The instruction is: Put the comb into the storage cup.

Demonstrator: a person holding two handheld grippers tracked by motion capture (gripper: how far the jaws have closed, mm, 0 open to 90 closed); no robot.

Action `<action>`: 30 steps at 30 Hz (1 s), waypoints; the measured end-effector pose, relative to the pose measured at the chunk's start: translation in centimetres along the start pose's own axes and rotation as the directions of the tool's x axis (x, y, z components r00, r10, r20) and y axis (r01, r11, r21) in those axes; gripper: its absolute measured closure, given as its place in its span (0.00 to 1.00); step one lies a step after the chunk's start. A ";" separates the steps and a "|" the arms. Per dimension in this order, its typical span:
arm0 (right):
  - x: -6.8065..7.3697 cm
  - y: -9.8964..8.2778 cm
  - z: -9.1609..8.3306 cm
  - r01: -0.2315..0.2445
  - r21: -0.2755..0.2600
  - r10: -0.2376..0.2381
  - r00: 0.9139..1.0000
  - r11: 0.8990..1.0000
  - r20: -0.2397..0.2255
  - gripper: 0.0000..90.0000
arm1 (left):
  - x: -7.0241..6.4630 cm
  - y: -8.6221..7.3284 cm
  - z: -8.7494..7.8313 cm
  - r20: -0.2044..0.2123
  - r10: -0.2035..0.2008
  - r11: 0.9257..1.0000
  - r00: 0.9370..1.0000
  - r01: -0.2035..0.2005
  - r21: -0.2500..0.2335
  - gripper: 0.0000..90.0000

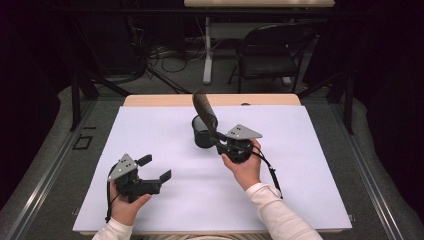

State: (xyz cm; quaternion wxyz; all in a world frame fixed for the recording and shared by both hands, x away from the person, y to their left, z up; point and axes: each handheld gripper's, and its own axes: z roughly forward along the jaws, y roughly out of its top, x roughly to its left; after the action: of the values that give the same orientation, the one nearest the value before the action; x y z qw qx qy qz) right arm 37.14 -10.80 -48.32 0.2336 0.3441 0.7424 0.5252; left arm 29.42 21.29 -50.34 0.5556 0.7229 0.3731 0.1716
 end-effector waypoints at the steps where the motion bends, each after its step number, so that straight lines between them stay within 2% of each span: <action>1: 0.0 -0.1 0.1 0.001 0.001 -0.001 1.000 1.000 0.001 0.81 | 0.0 0.2 0.1 -0.006 -0.001 1.000 1.000 0.001 0.004 0.06; 8: -0.1 -0.3 0.3 -0.014 -0.009 0.014 1.000 1.000 0.003 0.81 | 0.0 1.5 1.1 -0.010 0.002 1.000 1.000 -0.002 0.015 0.09; 17: -0.1 -0.4 0.2 -0.024 -0.017 0.024 1.000 1.000 0.004 0.81 | -0.2 4.0 2.6 -0.012 0.008 1.000 1.000 -0.008 0.006 0.09; 24: -0.1 -0.4 0.0 -0.017 -0.028 0.017 1.000 0.999 0.016 0.81 | 0.1 5.8 3.0 0.000 -0.023 0.999 1.000 0.023 -0.045 0.11; 30: -0.2 -0.4 -0.1 -0.010 -0.038 0.011 1.000 0.999 0.022 0.81 | 0.7 7.0 3.5 0.001 -0.052 0.997 0.999 0.052 -0.066 0.13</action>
State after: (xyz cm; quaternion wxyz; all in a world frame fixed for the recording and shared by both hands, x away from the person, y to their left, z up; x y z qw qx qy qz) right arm 37.09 -11.07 -48.72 0.2455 0.3494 0.7278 0.5366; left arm 34.66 18.67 -45.10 0.5832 0.6944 0.3860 0.1696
